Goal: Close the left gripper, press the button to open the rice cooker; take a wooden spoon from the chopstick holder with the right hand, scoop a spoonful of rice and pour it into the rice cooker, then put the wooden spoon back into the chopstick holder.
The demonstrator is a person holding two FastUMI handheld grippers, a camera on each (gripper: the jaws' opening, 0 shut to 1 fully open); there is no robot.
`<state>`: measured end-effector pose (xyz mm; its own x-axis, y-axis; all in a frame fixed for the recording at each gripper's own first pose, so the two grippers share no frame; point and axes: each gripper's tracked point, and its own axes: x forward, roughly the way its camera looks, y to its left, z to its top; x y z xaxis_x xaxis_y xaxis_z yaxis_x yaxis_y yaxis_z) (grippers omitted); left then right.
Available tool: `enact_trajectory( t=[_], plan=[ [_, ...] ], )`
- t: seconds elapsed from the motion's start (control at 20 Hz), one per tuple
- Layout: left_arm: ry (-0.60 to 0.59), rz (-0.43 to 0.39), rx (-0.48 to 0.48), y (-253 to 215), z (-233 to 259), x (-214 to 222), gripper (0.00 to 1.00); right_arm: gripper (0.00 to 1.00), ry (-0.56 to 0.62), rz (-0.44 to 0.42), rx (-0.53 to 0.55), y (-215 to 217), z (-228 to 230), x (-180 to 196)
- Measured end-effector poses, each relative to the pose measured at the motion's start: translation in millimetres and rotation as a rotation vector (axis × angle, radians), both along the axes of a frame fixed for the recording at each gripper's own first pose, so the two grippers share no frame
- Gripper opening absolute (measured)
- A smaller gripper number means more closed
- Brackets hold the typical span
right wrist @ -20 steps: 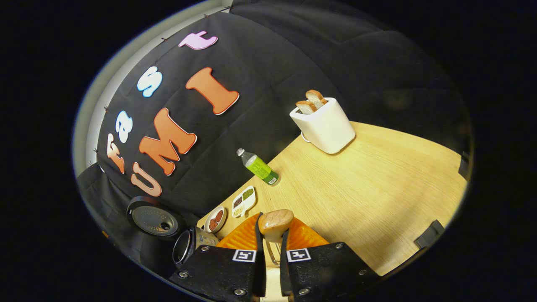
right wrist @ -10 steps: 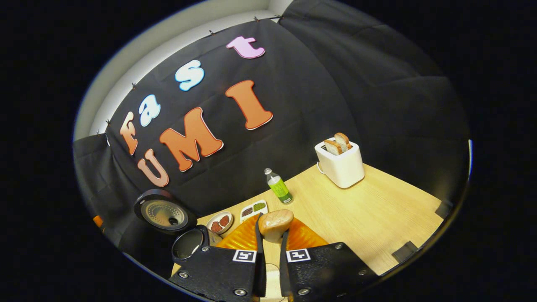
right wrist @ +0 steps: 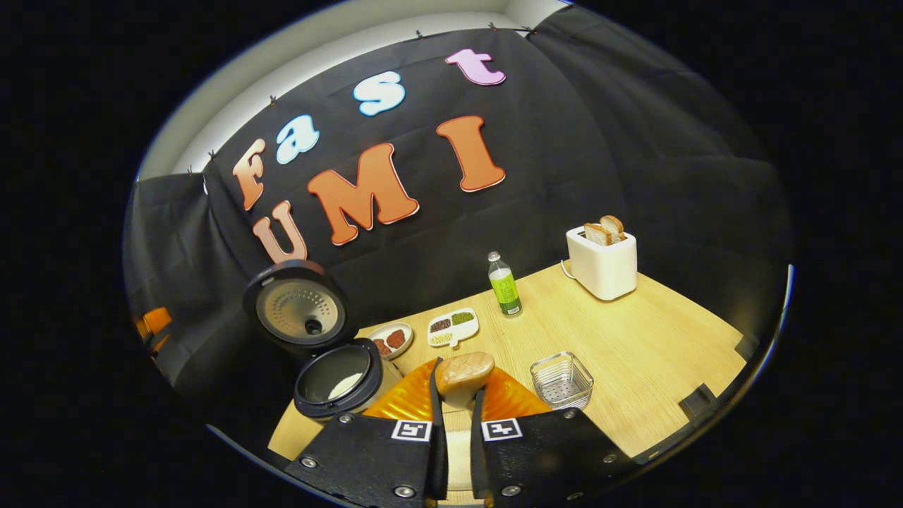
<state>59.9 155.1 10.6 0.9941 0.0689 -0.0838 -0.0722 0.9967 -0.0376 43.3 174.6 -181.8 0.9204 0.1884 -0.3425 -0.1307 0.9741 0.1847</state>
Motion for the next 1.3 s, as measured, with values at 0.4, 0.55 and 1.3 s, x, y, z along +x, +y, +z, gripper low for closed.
enact_trajectory(
  t=[0.4, 0.55, 1.3],
  plan=[
    [0.037, -0.036, 0.069, 22.2, -16.9, 15.2, 0.97, 0.12, 0.048, -0.078, -0.273, 13.1, -79.3, -4.2],
    [0.057, -0.042, 0.056, 28.8, -21.4, 16.6, 1.00, 0.12, 0.057, -0.095, -0.300, 18.2, -95.6, -7.4],
    [0.098, -0.037, 0.030, 30.6, -39.3, 17.9, 0.99, 0.12, 0.190, -0.108, 0.385, 53.9, -113.0, -2.0]
  ],
)
